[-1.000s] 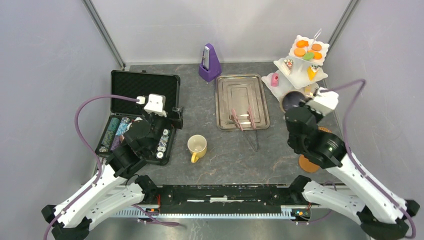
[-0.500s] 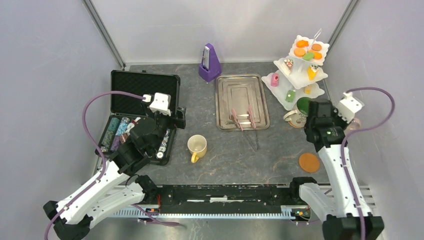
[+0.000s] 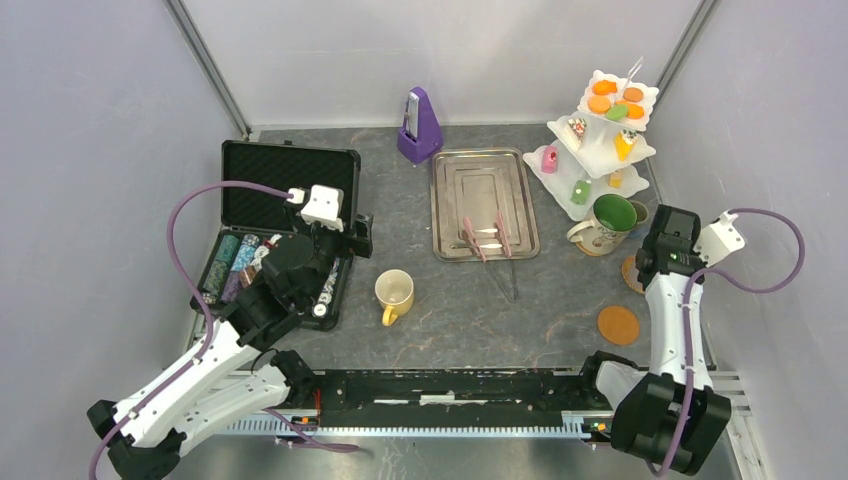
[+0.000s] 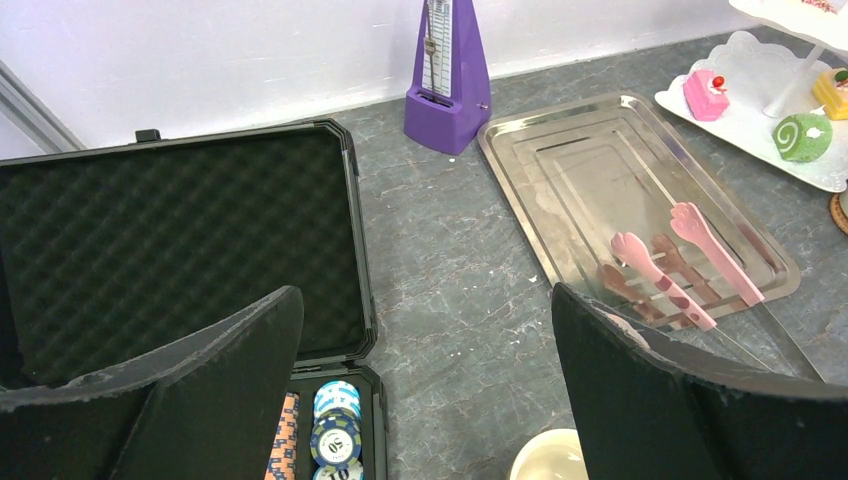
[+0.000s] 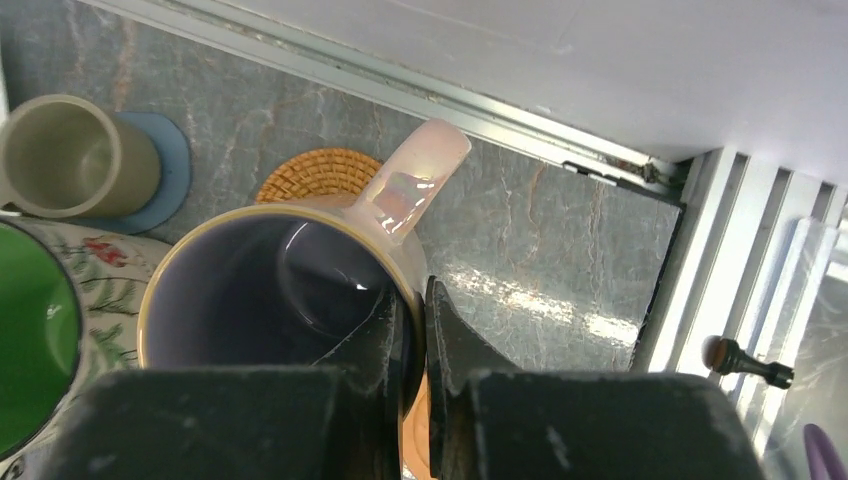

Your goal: Serve the afternoon tea

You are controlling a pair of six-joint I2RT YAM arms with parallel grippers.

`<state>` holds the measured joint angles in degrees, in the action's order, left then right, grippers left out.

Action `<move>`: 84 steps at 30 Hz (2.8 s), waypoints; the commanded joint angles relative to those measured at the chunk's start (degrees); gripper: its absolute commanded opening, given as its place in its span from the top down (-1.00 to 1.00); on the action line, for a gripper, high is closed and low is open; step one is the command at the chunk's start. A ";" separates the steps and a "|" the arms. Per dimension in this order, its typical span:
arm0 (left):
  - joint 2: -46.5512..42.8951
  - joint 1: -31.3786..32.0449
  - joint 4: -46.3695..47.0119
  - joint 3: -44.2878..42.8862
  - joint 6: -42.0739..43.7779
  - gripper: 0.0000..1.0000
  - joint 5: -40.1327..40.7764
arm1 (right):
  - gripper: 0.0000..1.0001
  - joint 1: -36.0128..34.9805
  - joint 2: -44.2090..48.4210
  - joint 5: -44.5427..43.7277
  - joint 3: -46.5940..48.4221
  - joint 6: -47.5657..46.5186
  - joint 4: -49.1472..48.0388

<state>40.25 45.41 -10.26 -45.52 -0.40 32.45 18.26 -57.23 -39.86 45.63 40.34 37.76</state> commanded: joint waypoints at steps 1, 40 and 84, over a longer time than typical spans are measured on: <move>0.09 0.21 1.65 0.00 1.01 -0.99 -0.28 | 1.00 3.89 -0.58 4.08 -0.94 2.06 -8.10; 1.68 0.20 1.64 -0.10 0.99 -0.99 0.38 | 1.00 8.72 -6.61 6.18 0.63 -0.07 -13.53; 1.08 0.21 1.21 -0.11 -1.39 -1.00 -1.42 | -0.24 -4.35 23.50 14.18 -21.68 -3.40 1.09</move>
<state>40.93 45.45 -10.61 -45.52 -0.49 30.89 13.93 -31.03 -20.99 26.00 31.53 42.68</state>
